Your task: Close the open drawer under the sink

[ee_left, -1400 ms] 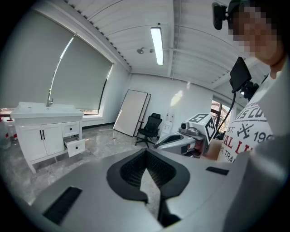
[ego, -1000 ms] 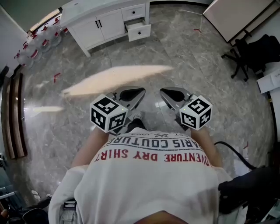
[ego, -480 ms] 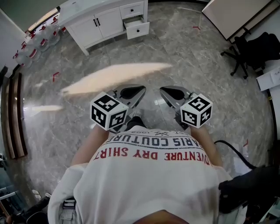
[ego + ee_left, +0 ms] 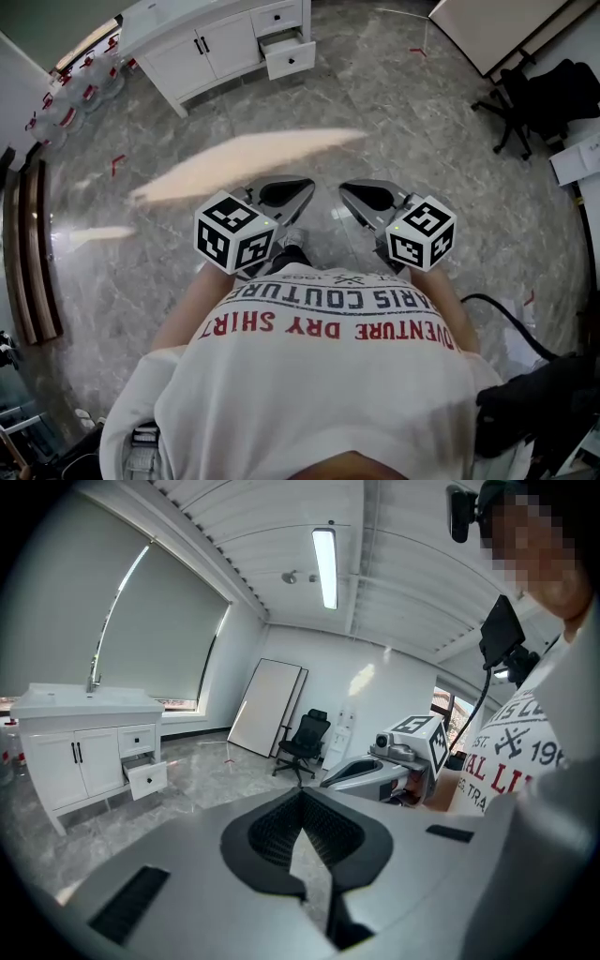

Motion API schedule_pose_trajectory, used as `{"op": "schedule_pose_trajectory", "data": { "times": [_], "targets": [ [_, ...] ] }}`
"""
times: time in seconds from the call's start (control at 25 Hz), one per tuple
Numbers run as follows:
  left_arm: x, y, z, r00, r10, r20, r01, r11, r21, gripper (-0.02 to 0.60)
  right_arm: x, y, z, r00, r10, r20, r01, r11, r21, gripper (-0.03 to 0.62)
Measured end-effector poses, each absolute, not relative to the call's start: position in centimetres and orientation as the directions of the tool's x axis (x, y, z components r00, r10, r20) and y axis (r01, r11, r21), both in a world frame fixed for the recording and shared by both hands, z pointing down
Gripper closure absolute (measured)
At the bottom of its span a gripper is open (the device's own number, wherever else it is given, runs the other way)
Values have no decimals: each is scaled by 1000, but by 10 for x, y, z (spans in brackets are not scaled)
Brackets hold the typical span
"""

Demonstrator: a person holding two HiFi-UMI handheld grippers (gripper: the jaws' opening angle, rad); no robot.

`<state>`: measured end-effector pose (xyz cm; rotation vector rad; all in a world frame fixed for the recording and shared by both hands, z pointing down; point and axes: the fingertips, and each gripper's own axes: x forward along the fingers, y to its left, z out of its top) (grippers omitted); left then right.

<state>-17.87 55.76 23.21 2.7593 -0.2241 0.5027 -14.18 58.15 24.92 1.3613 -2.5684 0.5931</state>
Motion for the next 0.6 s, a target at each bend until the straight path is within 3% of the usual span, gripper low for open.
{"op": "schedule_pose_trajectory", "data": {
  "times": [0.6],
  "targets": [
    [-153,529,192,946,-97,311,-170,-962,216,580,-106,555,210,-520,-797,307,-854,486,-184,594]
  ]
}}
